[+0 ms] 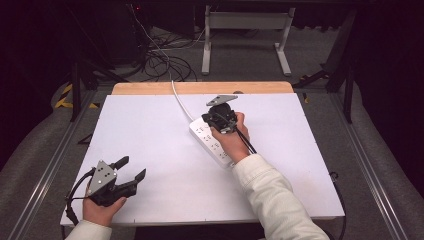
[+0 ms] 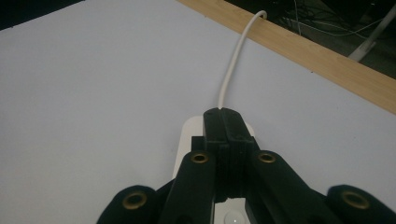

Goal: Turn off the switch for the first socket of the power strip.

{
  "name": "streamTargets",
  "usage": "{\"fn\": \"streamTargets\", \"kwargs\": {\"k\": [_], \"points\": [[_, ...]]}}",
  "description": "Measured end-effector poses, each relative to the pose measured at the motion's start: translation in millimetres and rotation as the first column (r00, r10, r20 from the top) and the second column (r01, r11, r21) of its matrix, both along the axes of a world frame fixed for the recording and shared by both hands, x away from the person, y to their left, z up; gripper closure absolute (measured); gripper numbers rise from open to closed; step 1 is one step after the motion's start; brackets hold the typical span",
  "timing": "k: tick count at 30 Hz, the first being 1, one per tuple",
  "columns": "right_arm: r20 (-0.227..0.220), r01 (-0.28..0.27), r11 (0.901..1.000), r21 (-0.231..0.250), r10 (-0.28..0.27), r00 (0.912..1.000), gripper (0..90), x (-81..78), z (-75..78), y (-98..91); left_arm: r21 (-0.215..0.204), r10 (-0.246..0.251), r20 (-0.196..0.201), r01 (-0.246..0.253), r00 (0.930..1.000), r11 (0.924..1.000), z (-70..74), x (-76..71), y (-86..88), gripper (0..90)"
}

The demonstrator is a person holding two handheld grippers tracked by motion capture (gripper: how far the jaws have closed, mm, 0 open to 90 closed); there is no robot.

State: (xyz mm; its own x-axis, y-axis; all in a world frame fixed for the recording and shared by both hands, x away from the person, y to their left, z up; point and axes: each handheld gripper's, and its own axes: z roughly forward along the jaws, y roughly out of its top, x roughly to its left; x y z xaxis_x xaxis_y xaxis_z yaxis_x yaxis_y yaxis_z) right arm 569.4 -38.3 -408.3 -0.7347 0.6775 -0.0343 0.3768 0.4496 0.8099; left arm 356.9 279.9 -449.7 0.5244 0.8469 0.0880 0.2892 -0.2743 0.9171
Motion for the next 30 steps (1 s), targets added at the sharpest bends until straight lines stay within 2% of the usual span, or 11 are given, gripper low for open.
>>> {"fn": "streamTargets", "kwargs": {"k": [9,10,11,17,18,21,22,25,30], "points": [[0.005,-0.026,0.9996,0.009,0.026,0.9996,90.0,-7.7,11.5,-9.4,0.003,0.001,0.005,-0.001,1.0000,1.0000,0.7,-0.7,0.5,30.2],[0.004,-0.033,0.9994,0.012,0.033,0.9995,87.0,-8.6,12.4,-10.2,0.003,0.001,0.005,-0.001,1.0000,1.0000,0.7,-0.7,0.5,30.2],[0.003,-0.034,0.9994,0.012,0.034,0.9994,80.2,-9.4,13.6,-11.2,-0.002,0.002,0.003,-0.002,1.0000,1.0000,0.4,-1.1,0.2,30.2],[0.006,-0.046,0.9984,0.032,0.046,0.9989,68.0,-17.5,23.0,-19.3,-0.001,0.000,0.004,0.000,1.0000,1.0000,0.8,-1.7,0.1,30.2],[0.009,-0.051,0.9980,0.038,0.051,0.9987,62.4,-21.5,27.9,-23.2,-0.001,0.000,0.003,0.000,1.0000,1.0000,0.8,-1.5,0.1,30.2],[0.009,-0.054,0.9971,0.053,0.054,0.9985,57.2,-25.8,32.5,-27.6,0.000,0.001,0.003,-0.001,1.0000,1.0000,0.8,-1.5,0.0,30.2],[0.009,-0.061,0.9961,0.063,0.061,0.9981,51.7,-29.9,36.5,-32.1,0.001,0.001,0.003,-0.001,1.0000,1.0000,0.8,-1.6,-0.2,30.2],[0.008,-0.072,0.9952,0.066,0.071,0.9974,47.6,-34.1,40.1,-36.5,0.003,0.002,0.005,-0.002,1.0000,1.0000,0.9,-1.7,-0.3,30.2],[0.033,-0.088,0.9938,0.067,0.086,0.9957,37.1,-49.3,47.6,-51.2,0.009,0.001,0.007,-0.001,1.0000,1.0000,1.2,-1.7,-0.4,30.2]]}}
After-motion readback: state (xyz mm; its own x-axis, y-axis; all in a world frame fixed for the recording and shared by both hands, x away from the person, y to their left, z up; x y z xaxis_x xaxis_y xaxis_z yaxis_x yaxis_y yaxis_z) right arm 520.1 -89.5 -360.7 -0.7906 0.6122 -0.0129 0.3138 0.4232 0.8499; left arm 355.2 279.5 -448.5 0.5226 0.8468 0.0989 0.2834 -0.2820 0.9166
